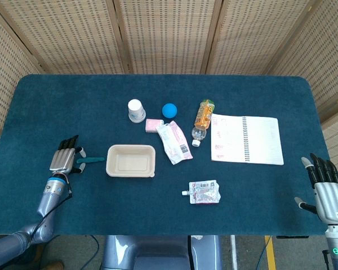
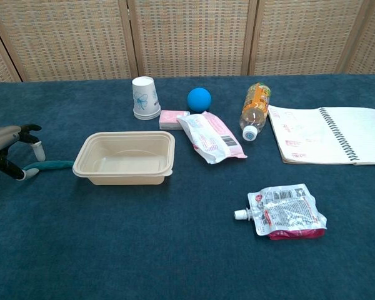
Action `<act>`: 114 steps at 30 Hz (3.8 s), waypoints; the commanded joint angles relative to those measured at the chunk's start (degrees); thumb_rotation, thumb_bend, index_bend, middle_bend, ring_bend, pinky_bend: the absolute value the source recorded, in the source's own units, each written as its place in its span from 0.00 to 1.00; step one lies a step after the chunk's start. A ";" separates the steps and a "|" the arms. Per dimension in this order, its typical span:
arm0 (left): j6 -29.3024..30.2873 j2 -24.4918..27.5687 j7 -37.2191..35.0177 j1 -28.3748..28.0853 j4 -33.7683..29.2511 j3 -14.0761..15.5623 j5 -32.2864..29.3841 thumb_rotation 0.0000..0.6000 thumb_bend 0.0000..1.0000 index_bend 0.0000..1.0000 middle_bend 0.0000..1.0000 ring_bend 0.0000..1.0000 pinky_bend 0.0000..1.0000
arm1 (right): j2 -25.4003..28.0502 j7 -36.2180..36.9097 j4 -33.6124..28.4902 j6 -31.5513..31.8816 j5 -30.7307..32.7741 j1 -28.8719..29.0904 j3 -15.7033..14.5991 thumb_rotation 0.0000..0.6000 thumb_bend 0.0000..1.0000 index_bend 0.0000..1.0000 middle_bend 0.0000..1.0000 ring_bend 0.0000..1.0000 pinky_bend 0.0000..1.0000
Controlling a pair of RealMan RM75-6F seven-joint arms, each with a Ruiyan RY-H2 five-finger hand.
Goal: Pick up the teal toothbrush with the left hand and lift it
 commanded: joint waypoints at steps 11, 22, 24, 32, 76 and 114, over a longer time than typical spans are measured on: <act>0.36 -1.28 -2.58 0.10 2.63 0.12 0.77 1.00 0.40 0.53 0.00 0.00 0.00 | 0.09 0.71 0.02 -0.36 0.04 0.14 -0.09 1.00 0.00 0.00 0.00 0.00 0.00; 1.23 -1.69 -4.37 0.33 3.52 0.03 1.78 1.00 0.49 0.64 0.00 0.00 0.00 | 0.13 1.01 0.12 -0.40 -0.02 0.19 -0.15 1.00 0.00 0.00 0.00 0.00 0.00; 1.24 -1.59 -4.44 0.35 3.48 0.08 1.91 1.00 0.53 0.64 0.00 0.00 0.00 | 0.14 1.08 0.11 -0.37 -0.03 0.17 -0.16 1.00 0.00 0.00 0.00 0.00 0.00; 1.72 -0.91 -5.65 0.67 2.67 0.02 2.54 1.00 0.57 0.72 0.00 0.00 0.00 | 0.15 1.17 0.15 -0.33 -0.02 0.17 -0.16 1.00 0.00 0.00 0.00 0.00 0.00; -2.34 -6.79 -28.67 -19.77 -23.02 -13.45 4.86 1.00 0.55 0.75 0.00 0.00 0.00 | 7.27 25.80 -8.93 -14.44 -5.05 19.92 9.07 1.00 0.03 0.35 0.00 0.00 0.00; -9.54 -11.05 -30.73 -27.32 -19.04 -17.07 -5.13 1.00 0.55 0.74 0.00 0.00 0.00 | 1.07 4.62 -15.80 -22.98 4.98 31.59 11.31 1.00 0.24 0.52 0.03 0.00 0.00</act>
